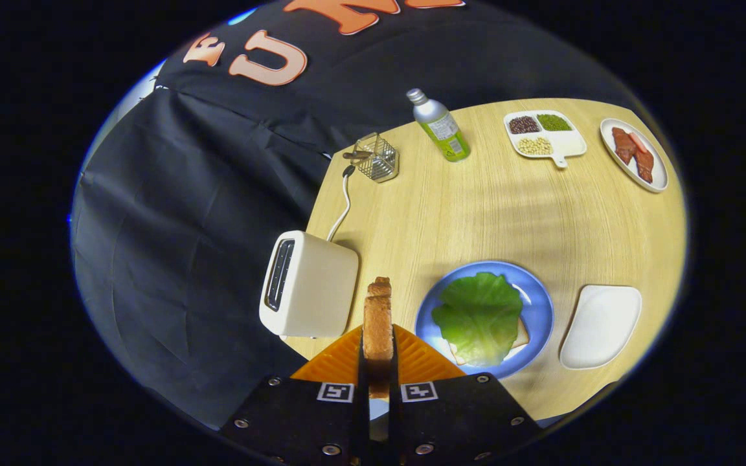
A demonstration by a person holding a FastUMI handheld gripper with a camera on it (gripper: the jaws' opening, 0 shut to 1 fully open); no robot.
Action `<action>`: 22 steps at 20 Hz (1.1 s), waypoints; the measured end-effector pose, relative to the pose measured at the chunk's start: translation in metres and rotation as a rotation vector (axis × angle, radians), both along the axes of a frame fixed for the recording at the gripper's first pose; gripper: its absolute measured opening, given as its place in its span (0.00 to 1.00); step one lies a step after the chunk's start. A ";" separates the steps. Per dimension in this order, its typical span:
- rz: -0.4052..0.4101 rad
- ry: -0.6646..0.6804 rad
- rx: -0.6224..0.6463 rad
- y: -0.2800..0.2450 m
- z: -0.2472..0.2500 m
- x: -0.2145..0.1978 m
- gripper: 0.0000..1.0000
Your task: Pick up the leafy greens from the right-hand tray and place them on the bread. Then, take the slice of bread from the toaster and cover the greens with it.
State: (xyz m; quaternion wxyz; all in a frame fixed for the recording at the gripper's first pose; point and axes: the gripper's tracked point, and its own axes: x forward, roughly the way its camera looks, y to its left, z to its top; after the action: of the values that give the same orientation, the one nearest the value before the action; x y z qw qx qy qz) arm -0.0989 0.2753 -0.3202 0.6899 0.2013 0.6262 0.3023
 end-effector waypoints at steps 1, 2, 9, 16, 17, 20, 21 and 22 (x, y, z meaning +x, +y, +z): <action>-0.006 0.010 0.003 -0.002 -0.007 0.000 0.12; -0.009 0.023 0.004 -0.004 -0.015 -0.002 0.12; 0.016 0.060 -0.052 -0.025 -0.067 -0.017 0.12; 0.030 0.046 -0.145 -0.046 -0.110 -0.015 0.12; 0.018 0.052 -0.138 -0.045 -0.109 -0.013 0.12; 0.000 0.030 -0.149 -0.049 -0.115 -0.004 0.14; 0.009 0.026 -0.166 -0.053 -0.120 -0.005 0.15; 0.023 0.015 -0.190 -0.057 -0.124 -0.006 0.17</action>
State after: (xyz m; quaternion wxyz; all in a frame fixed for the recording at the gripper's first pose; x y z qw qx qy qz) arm -0.1053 0.2186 -0.4444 0.6974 0.1299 0.6597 0.2481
